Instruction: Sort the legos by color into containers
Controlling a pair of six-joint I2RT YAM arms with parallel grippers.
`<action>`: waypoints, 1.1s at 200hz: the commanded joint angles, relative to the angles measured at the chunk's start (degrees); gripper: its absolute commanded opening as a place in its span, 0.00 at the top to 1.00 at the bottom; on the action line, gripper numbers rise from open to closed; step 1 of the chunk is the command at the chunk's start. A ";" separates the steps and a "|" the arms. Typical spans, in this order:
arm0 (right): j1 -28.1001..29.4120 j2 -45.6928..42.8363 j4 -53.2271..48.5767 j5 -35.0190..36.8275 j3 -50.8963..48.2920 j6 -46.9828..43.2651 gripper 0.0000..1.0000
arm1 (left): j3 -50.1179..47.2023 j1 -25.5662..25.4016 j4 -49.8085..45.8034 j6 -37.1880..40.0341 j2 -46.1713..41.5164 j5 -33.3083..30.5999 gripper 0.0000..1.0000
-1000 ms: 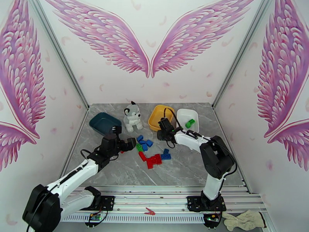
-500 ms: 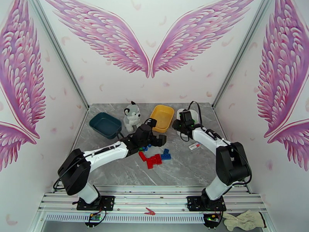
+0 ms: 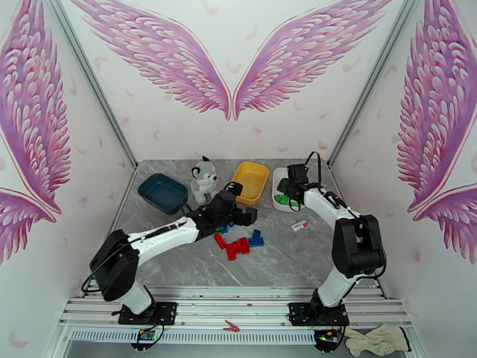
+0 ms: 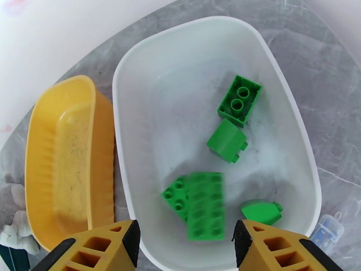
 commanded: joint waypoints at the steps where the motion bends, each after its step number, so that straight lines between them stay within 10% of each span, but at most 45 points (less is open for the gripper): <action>1: 1.21 -5.50 -0.55 -0.69 -2.01 -1.37 0.36 | -5.64 2.77 -2.21 -0.68 -7.47 -2.02 0.01; 133: 37.90 0.01 1.48 -3.67 -3.55 -8.75 0.42 | -27.48 33.18 4.65 -11.56 -26.57 10.24 0.01; 220: 45.78 17.67 -2.88 -0.89 12.60 -8.05 0.42 | -30.38 38.87 4.28 -12.87 -32.10 11.40 0.01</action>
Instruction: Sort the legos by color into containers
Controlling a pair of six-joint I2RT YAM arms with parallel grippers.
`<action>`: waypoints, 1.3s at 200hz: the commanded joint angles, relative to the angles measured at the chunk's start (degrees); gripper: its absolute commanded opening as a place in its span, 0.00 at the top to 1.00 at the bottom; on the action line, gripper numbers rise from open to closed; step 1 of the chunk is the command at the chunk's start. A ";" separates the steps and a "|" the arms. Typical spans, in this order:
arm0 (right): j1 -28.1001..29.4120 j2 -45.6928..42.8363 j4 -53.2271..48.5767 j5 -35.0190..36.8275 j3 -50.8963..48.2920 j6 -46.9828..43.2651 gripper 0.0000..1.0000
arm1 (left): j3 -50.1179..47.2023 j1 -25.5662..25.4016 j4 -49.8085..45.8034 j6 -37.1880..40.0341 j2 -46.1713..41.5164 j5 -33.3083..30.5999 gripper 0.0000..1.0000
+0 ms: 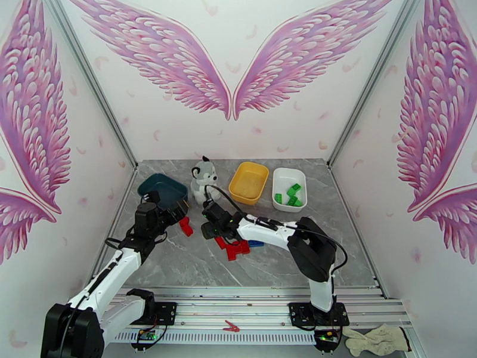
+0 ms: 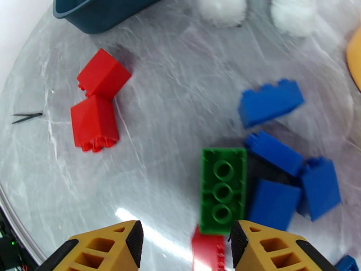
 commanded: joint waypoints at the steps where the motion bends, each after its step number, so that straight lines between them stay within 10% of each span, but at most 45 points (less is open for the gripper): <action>1: 0.23 3.27 -3.31 2.43 3.97 -0.14 0.42 | -1.20 0.87 0.23 -0.63 -1.56 0.89 0.01; 260: 0.12 10.48 -10.74 8.09 7.71 -0.47 0.46 | -2.00 2.18 -0.06 -0.81 -3.33 0.48 0.01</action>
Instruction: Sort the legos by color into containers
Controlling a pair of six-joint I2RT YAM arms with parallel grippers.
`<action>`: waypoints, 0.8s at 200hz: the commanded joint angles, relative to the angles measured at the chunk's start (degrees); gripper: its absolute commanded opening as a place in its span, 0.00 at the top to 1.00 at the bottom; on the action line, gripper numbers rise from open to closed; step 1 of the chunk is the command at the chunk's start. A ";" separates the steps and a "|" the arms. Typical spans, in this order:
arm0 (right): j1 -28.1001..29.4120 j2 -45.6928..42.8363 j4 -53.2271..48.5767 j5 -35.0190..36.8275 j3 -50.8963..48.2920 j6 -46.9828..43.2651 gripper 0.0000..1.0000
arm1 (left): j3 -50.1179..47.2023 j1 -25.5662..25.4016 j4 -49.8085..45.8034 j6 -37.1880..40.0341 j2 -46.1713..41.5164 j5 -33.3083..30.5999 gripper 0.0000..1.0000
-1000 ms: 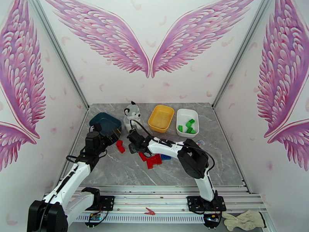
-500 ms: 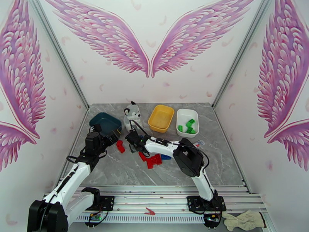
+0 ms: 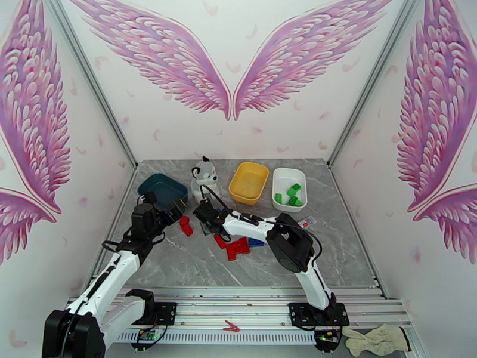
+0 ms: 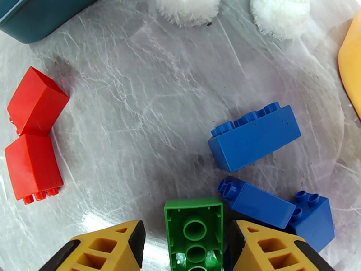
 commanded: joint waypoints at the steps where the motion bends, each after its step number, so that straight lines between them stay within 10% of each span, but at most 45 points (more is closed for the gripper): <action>1: 0.13 0.08 -3.16 -1.81 -2.84 -0.21 0.46 | -1.15 0.52 -0.16 0.08 -1.88 0.01 0.01; 160: 1.95 0.90 -8.58 2.16 0.50 -0.89 0.47 | -2.46 6.70 -1.20 -1.67 -6.67 2.41 0.01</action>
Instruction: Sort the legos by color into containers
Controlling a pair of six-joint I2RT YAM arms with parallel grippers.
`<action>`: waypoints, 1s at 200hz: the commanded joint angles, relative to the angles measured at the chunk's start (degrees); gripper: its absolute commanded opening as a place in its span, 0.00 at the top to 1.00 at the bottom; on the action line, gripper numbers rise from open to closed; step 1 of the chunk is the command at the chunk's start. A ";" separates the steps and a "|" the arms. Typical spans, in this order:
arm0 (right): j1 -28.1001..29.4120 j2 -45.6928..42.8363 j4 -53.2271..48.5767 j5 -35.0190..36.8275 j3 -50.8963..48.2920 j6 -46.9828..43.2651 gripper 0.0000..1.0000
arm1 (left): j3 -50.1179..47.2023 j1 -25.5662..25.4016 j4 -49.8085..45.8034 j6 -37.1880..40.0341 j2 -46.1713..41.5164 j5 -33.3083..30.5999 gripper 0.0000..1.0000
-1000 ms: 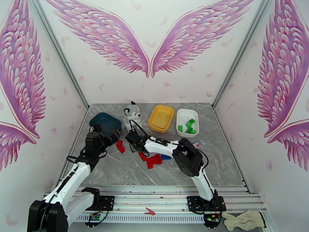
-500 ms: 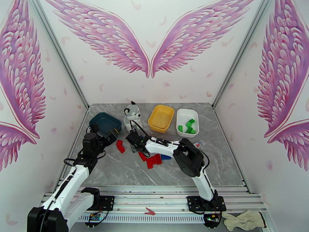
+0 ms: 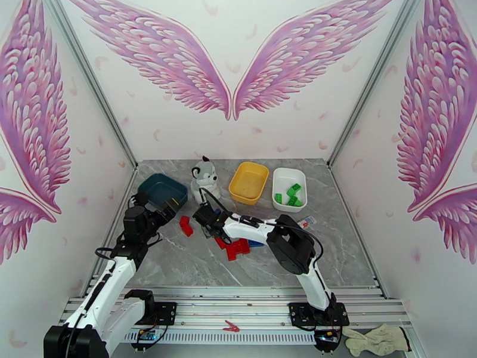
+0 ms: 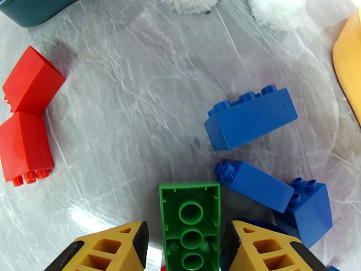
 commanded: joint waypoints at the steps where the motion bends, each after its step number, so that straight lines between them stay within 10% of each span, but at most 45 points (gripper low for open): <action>1: 0.50 1.97 -6.82 -0.19 2.07 -0.02 0.47 | -0.86 1.57 -1.02 -0.54 -1.75 1.40 0.01; 200: -1.89 6.11 -4.27 -7.59 8.28 -0.94 0.62 | -2.37 5.01 0.41 -1.05 -1.44 3.59 0.01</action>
